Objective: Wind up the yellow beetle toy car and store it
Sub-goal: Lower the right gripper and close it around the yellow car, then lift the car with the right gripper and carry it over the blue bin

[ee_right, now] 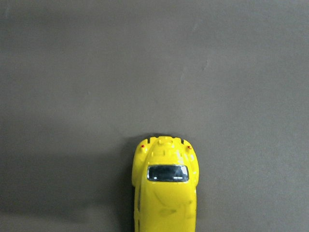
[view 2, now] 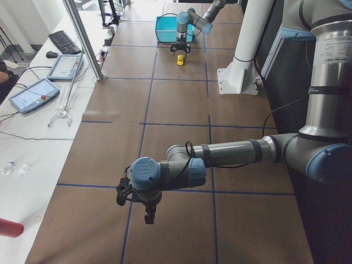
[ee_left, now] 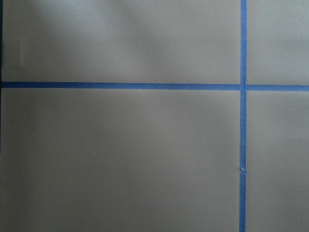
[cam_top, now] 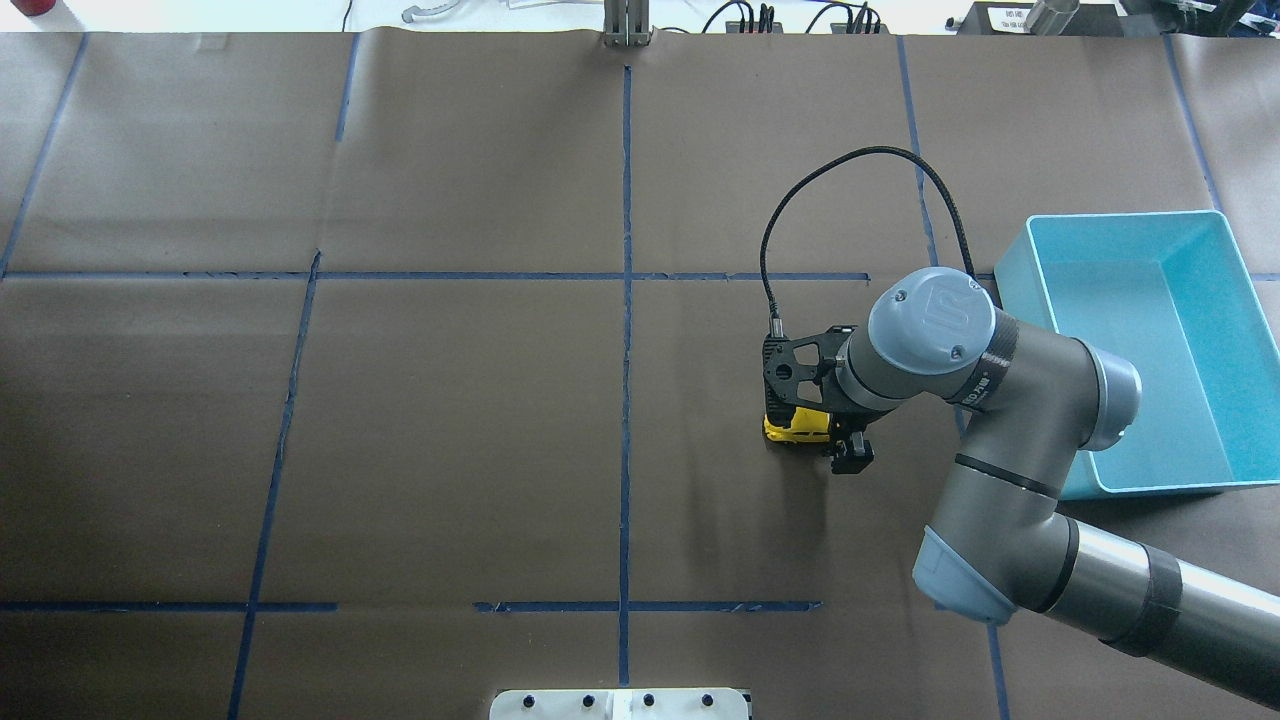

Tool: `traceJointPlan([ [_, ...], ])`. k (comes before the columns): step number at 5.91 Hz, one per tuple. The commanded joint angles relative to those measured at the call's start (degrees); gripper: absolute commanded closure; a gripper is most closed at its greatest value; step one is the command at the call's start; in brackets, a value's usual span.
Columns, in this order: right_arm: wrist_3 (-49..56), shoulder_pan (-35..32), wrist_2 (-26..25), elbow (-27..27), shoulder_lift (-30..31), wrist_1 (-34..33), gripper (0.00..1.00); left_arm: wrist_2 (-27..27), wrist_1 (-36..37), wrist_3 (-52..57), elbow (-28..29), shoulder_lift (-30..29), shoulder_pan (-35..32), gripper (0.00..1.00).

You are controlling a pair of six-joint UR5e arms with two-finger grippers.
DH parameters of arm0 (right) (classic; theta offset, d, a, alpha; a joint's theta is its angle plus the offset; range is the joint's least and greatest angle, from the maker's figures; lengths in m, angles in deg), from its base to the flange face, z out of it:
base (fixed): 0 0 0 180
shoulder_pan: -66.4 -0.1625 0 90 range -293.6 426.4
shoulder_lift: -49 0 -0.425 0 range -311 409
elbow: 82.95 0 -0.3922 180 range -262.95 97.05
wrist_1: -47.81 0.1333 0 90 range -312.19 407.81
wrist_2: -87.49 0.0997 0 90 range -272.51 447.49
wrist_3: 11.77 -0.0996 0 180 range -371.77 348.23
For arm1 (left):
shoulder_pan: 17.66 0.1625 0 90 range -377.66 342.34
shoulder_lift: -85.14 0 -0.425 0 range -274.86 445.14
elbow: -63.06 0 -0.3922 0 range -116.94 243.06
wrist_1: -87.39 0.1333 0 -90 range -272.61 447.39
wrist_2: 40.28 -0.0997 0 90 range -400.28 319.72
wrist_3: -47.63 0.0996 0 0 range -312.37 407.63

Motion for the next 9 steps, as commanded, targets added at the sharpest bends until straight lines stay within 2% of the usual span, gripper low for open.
traceJointPlan([
  [1,-0.6,0.8,0.0,1.3,-1.4,1.1,0.00,0.0,0.0,0.0,0.0,0.0,0.0,0.00],
  [2,-0.7,0.8,0.1,1.3,-1.9,1.1,0.01,0.0,0.0,-0.1,0.0,-0.1,0.0,0.00],
  [3,0.2,1.4,0.1,1.3,-1.9,1.1,0.46,0.0,0.1,-0.1,0.0,-0.5,0.0,0.00],
  [4,0.1,1.9,0.5,1.1,-1.7,1.1,0.97,0.0,0.1,-0.1,0.0,-0.5,0.0,0.00],
  [5,0.2,2.0,1.0,0.8,-1.7,0.6,1.00,0.0,0.0,-0.1,0.0,-0.4,0.0,0.00],
  [6,0.2,-1.0,4.4,-0.4,-1.8,-0.9,1.00,0.0,0.0,-0.1,0.0,-0.4,0.0,0.00],
  [8,0.3,-5.0,5.3,-10.0,-4.4,-16.6,1.00,0.0,0.0,0.0,0.0,-0.5,0.0,0.00],
  [9,0.3,-10.6,5.6,-15.4,-3.9,-24.0,1.00,0.0,0.0,-0.1,0.0,-0.7,0.0,0.00],
])
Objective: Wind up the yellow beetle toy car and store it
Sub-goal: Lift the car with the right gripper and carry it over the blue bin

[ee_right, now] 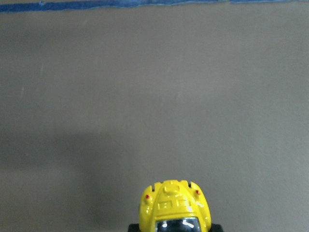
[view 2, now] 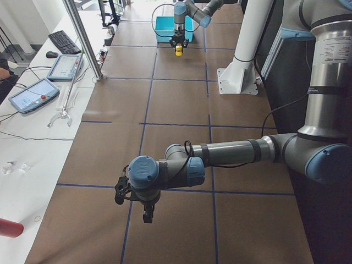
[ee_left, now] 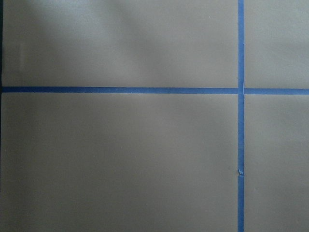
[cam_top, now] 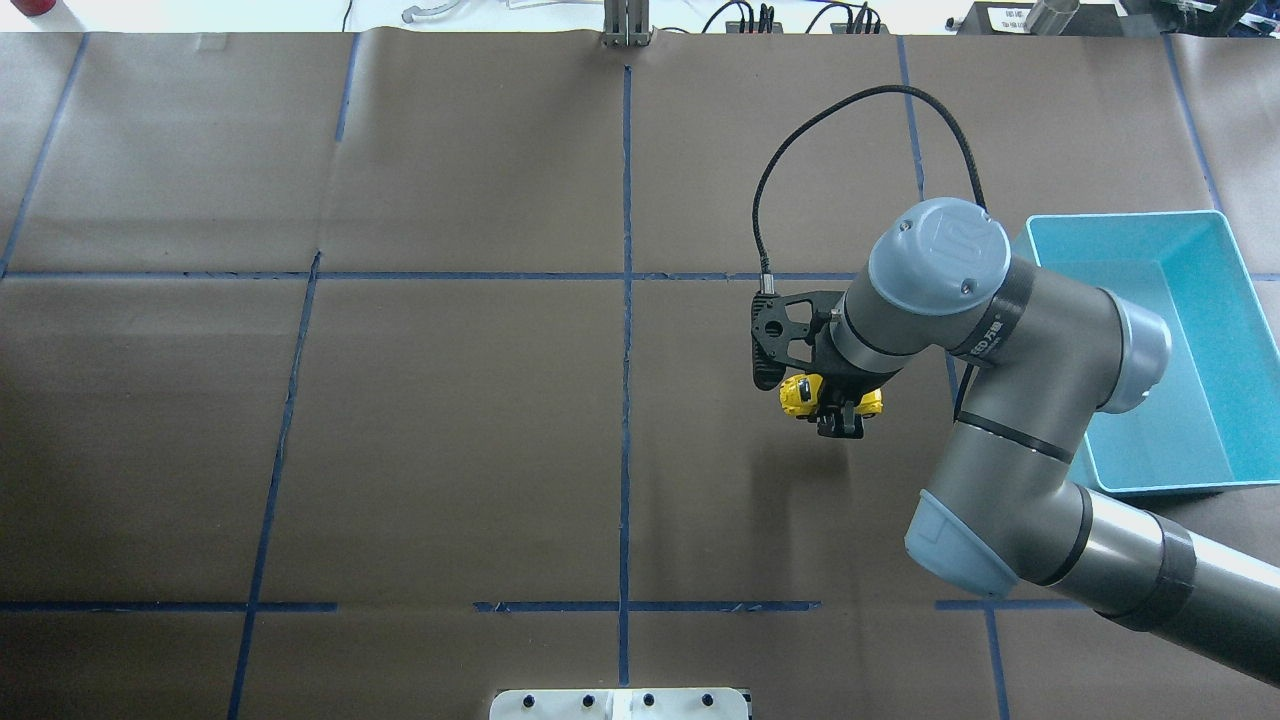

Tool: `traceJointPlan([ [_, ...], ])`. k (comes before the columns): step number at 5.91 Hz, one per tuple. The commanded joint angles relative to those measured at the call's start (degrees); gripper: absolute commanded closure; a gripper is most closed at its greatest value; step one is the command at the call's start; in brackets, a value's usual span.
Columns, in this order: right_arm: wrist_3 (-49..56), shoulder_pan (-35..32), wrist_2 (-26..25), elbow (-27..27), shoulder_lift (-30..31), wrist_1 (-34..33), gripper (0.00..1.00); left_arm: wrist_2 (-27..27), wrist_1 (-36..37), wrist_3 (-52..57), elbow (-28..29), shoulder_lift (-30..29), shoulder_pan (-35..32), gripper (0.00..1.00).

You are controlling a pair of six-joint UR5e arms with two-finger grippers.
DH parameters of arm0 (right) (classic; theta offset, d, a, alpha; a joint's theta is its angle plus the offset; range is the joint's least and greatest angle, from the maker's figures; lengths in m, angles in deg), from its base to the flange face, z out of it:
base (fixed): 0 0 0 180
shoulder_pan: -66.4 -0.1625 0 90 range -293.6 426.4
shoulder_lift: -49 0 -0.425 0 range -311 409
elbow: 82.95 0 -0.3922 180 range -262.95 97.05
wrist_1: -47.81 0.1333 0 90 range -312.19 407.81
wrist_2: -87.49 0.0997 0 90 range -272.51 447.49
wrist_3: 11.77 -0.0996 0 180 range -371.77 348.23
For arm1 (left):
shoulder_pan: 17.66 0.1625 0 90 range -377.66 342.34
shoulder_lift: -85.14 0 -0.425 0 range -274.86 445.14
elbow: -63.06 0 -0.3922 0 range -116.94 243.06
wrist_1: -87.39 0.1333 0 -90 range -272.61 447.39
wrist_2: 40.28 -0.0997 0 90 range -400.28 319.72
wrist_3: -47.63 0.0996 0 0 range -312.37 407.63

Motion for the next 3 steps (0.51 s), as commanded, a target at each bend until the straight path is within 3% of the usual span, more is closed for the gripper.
traceJointPlan([
  [1,3.8,-8.4,0.3,-7.8,2.2,-9.0,1.00,0.0,0.1,0.0,0.2,-0.2,0.0,0.00],
  [3,9.3,-14.8,1.3,-11.3,9.0,-9.0,1.00,0.0,0.1,0.0,0.2,-0.2,0.0,0.00],
])
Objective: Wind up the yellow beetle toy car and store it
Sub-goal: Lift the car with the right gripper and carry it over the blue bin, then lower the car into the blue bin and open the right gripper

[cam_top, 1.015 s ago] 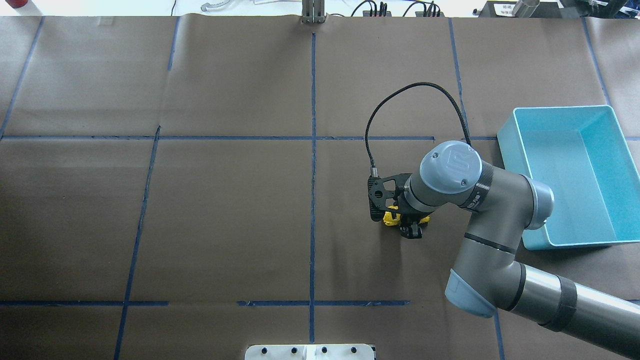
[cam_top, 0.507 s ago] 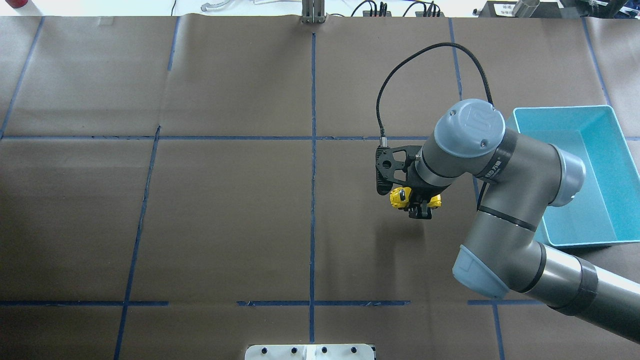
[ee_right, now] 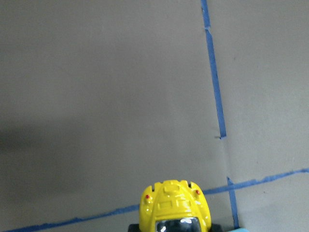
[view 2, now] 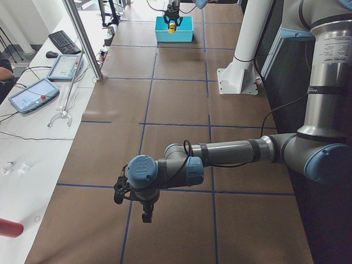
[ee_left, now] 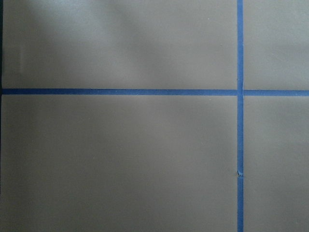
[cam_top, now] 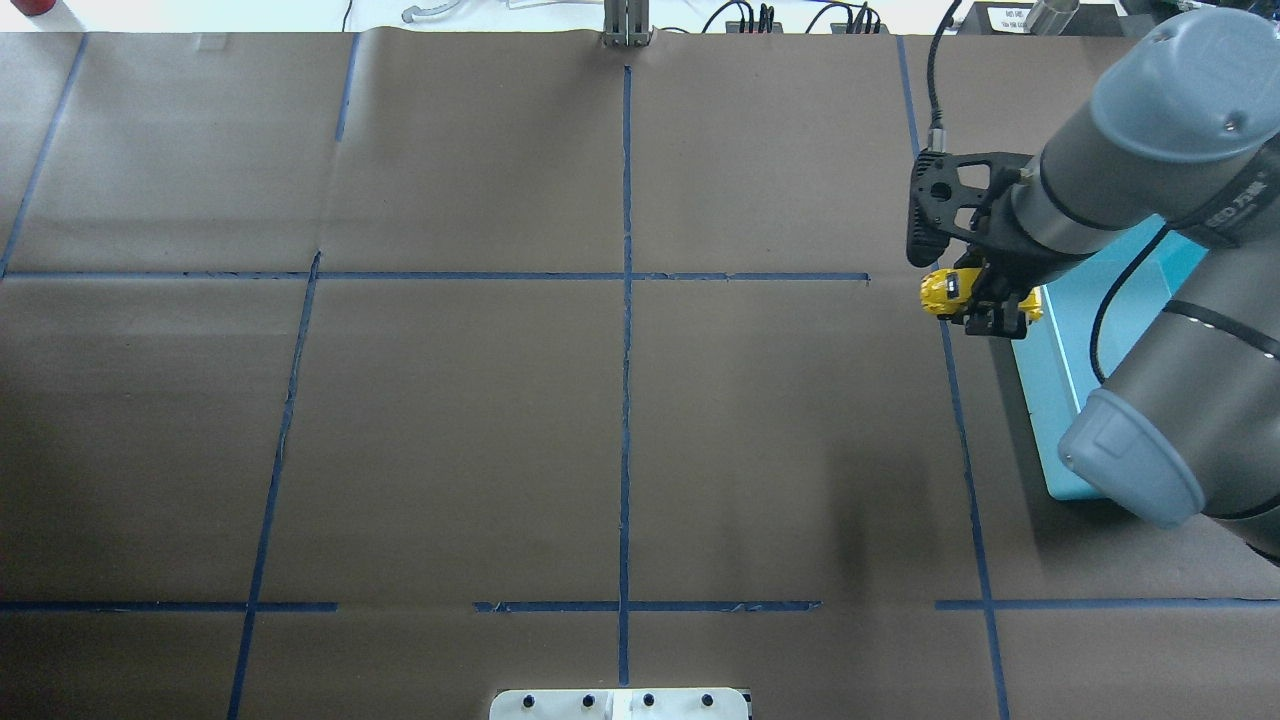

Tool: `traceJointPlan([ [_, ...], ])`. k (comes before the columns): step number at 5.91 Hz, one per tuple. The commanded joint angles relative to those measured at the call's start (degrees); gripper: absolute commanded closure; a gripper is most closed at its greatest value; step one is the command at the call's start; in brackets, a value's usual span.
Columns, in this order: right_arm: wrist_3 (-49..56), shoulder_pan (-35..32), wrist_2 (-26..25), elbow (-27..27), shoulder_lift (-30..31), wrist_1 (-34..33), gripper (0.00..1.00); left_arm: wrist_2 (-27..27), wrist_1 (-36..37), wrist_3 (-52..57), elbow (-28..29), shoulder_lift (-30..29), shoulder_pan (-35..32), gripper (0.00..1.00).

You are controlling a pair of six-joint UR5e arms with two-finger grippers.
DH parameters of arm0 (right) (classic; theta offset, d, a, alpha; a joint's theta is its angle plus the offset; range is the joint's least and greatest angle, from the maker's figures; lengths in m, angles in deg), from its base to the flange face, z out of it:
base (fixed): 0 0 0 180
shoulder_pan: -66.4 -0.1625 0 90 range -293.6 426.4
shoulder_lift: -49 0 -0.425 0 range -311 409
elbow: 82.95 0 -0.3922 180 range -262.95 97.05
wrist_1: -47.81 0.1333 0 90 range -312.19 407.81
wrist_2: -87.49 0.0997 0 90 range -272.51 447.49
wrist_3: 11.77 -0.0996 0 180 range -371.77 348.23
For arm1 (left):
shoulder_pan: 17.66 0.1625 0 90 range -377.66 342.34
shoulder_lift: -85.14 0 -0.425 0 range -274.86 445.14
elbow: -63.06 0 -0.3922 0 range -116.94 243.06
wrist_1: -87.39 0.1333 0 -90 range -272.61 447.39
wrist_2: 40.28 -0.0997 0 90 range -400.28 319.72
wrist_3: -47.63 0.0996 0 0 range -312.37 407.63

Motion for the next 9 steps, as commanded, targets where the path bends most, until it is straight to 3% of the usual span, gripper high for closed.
traceJointPlan([
  [1,6.4,-3.4,0.4,-0.5,4.2,-0.1,1.00,0.0,-0.1,0.0,0.0,-0.1,0.0,0.00],
  [4,16.5,-10.1,3.5,5.7,6.6,1.9,1.00,0.0,0.7,-0.5,0.0,-1.6,0.0,0.00],
  [5,16.3,-10.9,3.9,8.3,9.1,9.3,1.00,0.0,0.7,-0.5,0.0,-1.6,0.0,0.00],
  [6,16.5,-13.1,7.6,12.8,9.4,13.9,1.00,0.0,0.7,-0.5,0.0,-1.5,0.0,0.00],
  [9,17.4,-13.4,11.3,14.0,17.6,22.6,1.00,0.0,0.7,-0.5,0.0,-1.3,0.0,0.00],
])
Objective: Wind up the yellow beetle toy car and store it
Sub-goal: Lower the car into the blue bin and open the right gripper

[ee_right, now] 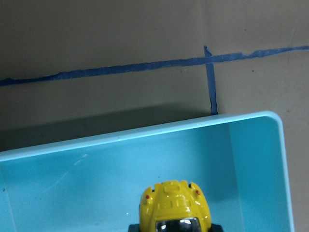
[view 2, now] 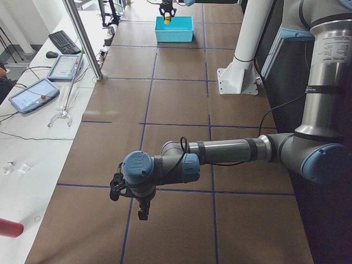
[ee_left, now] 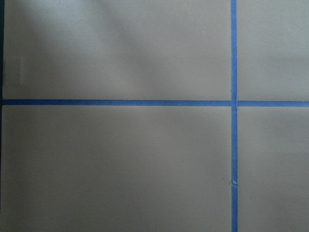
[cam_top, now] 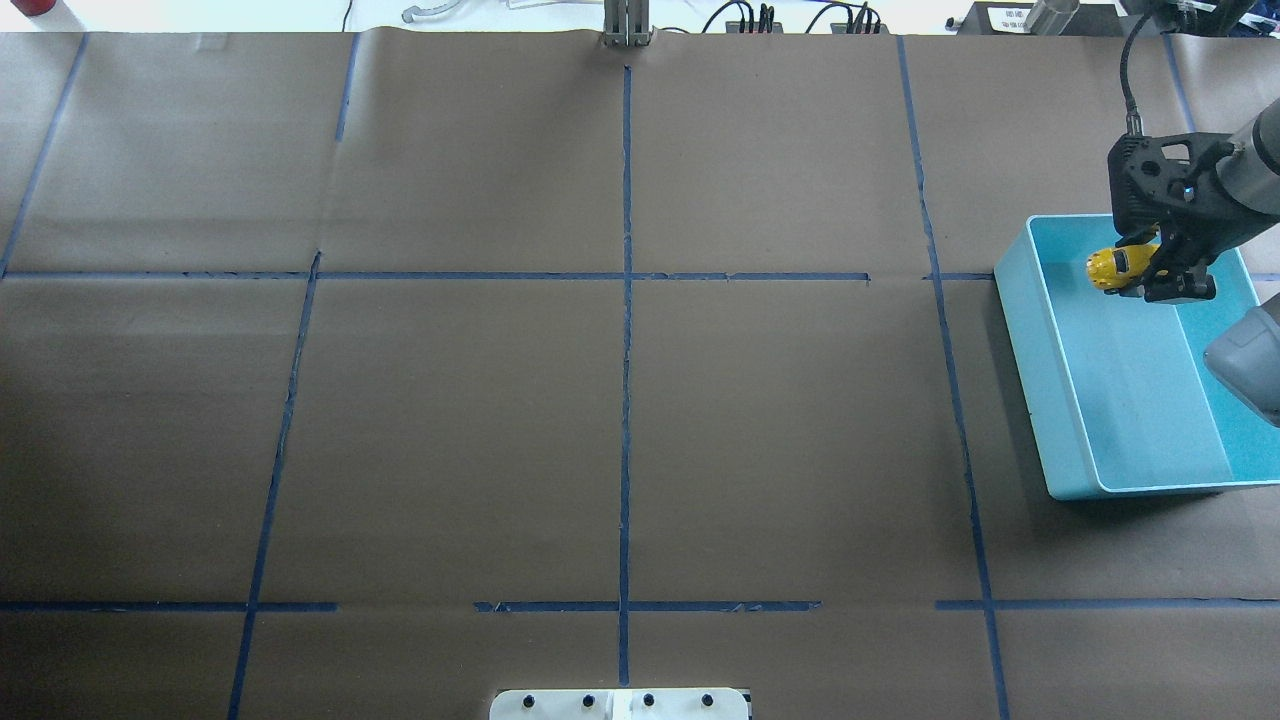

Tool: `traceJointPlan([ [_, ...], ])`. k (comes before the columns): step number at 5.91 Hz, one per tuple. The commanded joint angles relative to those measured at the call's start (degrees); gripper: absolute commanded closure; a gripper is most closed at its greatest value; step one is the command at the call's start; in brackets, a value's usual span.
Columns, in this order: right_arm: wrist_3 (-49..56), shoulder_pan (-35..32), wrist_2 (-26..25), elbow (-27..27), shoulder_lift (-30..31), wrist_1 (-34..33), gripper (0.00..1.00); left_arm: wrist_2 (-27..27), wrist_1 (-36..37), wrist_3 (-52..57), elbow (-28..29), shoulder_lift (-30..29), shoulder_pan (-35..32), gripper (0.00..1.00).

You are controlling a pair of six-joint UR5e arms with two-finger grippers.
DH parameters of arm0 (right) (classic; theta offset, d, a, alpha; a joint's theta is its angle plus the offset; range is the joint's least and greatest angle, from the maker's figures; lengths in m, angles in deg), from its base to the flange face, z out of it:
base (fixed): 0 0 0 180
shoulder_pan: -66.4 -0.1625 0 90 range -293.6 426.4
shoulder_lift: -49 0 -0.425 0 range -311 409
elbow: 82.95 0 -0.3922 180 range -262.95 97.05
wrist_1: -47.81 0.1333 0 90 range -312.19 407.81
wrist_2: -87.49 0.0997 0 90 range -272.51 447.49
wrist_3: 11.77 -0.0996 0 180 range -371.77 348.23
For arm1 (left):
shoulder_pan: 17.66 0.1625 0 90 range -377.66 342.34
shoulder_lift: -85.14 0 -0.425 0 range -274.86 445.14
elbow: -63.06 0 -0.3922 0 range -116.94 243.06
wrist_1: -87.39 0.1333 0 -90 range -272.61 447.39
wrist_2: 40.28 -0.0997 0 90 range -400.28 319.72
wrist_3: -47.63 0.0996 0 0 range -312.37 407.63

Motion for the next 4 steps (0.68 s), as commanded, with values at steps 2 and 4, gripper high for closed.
traceJointPlan([
  [2,-0.2,0.2,1.7,2.2,8.0,12.7,1.00,0.0,0.0,0.0,0.0,0.1,0.0,0.00],
  [4,-0.3,3.9,1.4,4.4,9.0,17.2,1.00,0.0,-0.1,0.0,0.1,0.0,0.0,0.00],
])
